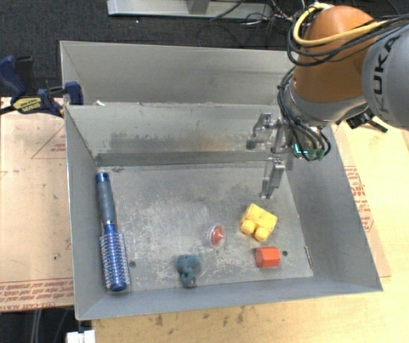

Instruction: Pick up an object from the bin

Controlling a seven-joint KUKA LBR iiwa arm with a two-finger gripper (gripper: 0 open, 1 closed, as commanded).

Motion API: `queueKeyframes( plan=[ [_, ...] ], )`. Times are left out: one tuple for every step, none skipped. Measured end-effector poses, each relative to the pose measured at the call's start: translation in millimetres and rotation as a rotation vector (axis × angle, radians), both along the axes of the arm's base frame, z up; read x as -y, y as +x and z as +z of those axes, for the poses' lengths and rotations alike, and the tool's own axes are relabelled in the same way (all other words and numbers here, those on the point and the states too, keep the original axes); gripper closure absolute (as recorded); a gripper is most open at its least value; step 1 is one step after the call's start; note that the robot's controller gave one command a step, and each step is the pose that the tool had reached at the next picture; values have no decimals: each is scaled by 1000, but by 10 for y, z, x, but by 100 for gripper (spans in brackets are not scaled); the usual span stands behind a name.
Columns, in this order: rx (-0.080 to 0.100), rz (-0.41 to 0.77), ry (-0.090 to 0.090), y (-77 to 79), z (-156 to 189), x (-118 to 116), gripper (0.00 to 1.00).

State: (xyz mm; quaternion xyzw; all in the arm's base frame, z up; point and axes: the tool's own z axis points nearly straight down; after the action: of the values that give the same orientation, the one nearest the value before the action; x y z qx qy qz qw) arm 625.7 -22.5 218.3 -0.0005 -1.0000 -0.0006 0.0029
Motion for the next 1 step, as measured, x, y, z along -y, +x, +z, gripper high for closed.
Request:
queueKeyframes(
  plan=[
    [-3, 99, 1, -465, -1247, 97, 0]
  ],
)
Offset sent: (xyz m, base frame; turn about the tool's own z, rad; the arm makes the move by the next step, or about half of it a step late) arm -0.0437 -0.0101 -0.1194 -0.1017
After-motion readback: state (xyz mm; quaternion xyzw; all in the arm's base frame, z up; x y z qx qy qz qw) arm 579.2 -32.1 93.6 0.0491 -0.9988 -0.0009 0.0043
